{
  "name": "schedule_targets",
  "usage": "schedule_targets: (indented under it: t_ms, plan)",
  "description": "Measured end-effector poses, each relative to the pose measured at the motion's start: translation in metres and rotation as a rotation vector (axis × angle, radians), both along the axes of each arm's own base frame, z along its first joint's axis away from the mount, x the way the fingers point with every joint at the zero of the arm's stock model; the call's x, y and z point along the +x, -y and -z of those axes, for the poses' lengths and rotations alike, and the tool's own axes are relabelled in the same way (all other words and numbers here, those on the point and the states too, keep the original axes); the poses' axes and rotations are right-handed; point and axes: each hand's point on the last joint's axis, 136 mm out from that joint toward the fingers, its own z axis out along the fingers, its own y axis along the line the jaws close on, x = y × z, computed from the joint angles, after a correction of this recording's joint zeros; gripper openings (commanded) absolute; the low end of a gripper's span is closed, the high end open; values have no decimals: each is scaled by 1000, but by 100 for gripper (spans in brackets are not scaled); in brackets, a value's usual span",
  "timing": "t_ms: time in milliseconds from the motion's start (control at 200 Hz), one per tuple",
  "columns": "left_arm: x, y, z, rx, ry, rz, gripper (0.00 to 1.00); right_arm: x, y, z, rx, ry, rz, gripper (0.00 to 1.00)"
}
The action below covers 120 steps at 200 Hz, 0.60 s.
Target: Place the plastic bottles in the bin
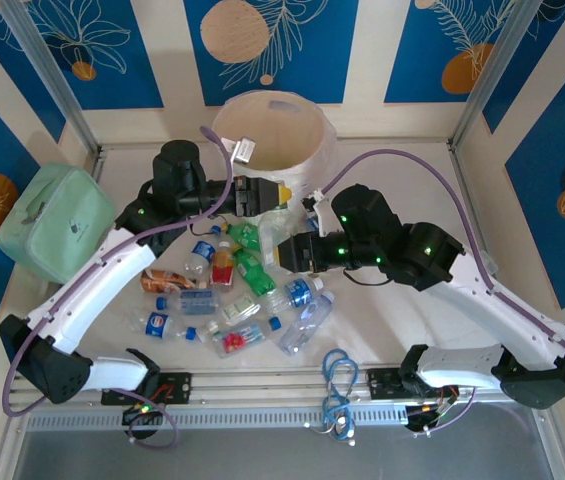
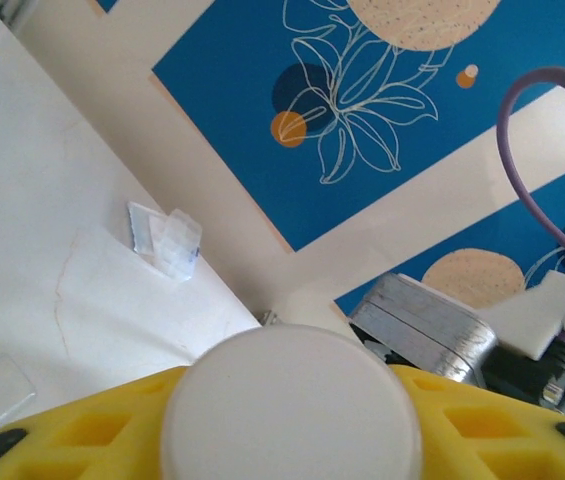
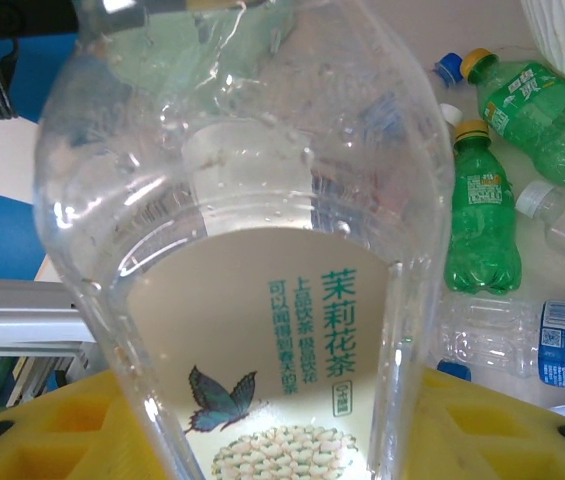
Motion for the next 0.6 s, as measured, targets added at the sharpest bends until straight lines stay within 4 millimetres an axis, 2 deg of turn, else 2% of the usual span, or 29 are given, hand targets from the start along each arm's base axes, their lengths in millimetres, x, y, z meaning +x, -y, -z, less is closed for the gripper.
schedule_targets:
  t_ms: [70, 175, 370, 490, 600]
  plan:
    - [2, 0, 1, 1, -9, -6, 44, 0, 1, 1, -4, 0, 4, 51]
    - [4, 0, 2, 1, -17, -13, 42, 2, 2, 1, -8, 4, 14, 58]
    - [21, -9, 5, 6, -46, -96, 42, 9, 6, -3, -21, 37, 49, 88]
    - [40, -26, 10, 30, -66, -216, 41, 20, 19, 2, -60, 52, 134, 92]
    - [55, -51, 10, 44, -70, -349, 41, 32, 44, 1, -83, 64, 253, 92]
